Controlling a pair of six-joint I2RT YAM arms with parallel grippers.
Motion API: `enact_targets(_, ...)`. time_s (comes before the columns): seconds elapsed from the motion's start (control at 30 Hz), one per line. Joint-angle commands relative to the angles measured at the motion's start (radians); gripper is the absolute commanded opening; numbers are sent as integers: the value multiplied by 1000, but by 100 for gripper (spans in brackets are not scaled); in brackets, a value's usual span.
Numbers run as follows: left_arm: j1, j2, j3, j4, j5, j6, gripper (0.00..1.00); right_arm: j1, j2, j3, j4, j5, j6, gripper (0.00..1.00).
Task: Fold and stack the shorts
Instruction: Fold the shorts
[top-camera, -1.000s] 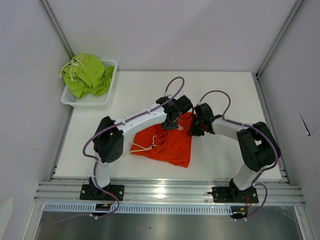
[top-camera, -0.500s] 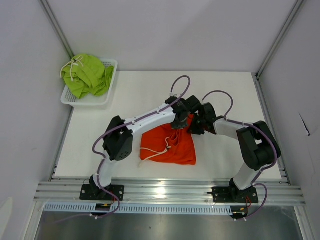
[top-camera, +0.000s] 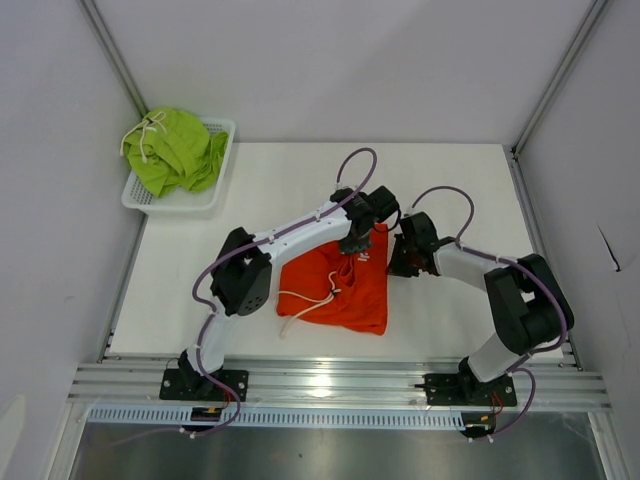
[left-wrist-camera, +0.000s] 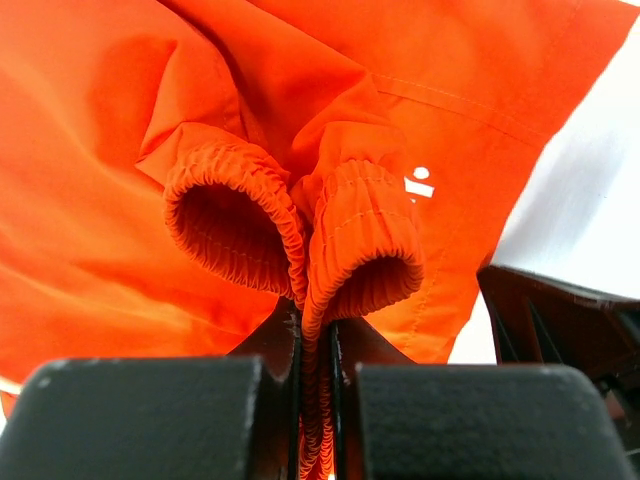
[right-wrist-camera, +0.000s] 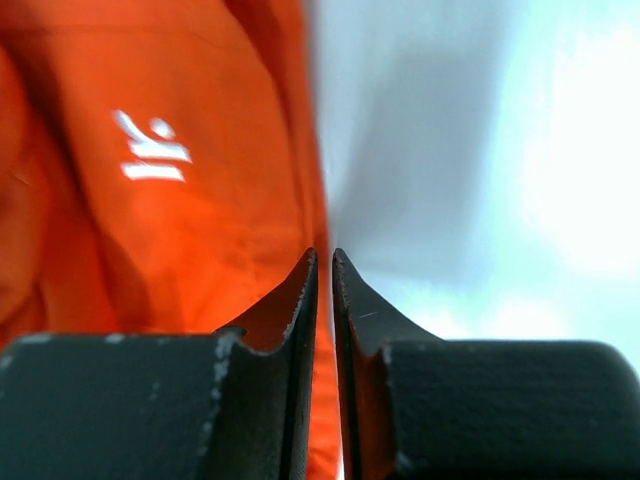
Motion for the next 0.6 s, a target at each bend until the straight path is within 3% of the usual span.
enact_targets(0.0, -3, -2, 10, 52, 13, -16, 0, -5, -59, -10, -62, 47, -18, 14)
enact_targets(0.23, -6, -8, -15, 136, 44, 9, 0, -25, -102, -13, -76, 30, -19, 17)
enact_targets(0.33, -7, -30, -36, 190, 75, 50, 10, -42, -125, -28, -68, 8, -18, 18)
enact_targets(0.4, -9, -25, -24, 185, 75, 55, 34, -50, -139, -36, -66, 4, -15, 18)
enact_targets(0.53, -10, -16, 21, 144, 70, 78, 58, -70, -184, -62, -65, -4, -16, 18)
enact_targets(0.57, -10, -19, 30, 138, 76, 84, 69, -79, -199, -72, -63, -13, -16, 18)
